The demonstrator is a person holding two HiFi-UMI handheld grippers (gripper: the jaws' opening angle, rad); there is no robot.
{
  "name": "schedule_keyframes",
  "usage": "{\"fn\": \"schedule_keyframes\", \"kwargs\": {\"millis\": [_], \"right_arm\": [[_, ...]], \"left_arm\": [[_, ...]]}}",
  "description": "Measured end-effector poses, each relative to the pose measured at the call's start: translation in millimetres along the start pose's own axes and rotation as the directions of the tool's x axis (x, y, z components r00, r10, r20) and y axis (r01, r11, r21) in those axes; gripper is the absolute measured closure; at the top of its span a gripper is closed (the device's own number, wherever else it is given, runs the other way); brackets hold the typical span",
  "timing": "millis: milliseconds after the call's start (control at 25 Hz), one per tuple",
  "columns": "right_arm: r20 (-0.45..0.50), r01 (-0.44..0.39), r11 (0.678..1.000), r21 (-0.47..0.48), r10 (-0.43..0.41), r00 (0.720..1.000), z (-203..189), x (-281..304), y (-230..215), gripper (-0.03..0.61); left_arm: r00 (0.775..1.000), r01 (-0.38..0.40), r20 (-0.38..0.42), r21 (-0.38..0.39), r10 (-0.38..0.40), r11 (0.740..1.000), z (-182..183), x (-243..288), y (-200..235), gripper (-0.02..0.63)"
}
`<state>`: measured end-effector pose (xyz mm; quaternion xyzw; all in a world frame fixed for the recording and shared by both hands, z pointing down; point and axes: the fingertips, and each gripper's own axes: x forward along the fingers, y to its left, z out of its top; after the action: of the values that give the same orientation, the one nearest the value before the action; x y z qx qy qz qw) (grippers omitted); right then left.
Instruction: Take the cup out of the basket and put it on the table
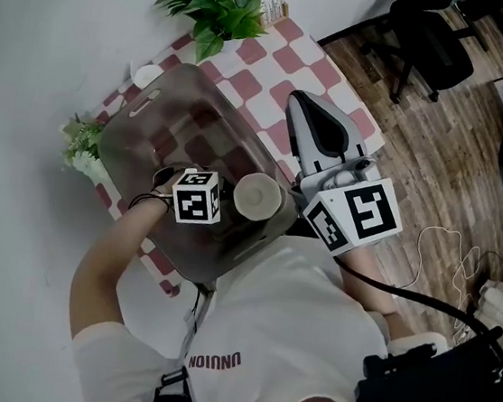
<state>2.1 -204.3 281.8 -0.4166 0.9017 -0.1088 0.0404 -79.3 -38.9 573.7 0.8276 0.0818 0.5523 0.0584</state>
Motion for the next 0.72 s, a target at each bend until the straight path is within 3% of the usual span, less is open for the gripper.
{"fn": "schedule_keyframes", "kwargs": {"millis": [320,720], "right_arm": [[-0.008,-0.014,1.000,0.007,0.014,1.000,5,1,-7,0.560],[0.001,-0.047,0.999,0.019,0.047,0.999,8,3,-7,0.560]], "left_arm": [[1.000,0.014,0.011,-0.053,-0.013,0.998,6,-13,1,0.568],[0.997,-0.059,0.038,-0.104,0.064,0.993,13,-40,7,0.568]]}}
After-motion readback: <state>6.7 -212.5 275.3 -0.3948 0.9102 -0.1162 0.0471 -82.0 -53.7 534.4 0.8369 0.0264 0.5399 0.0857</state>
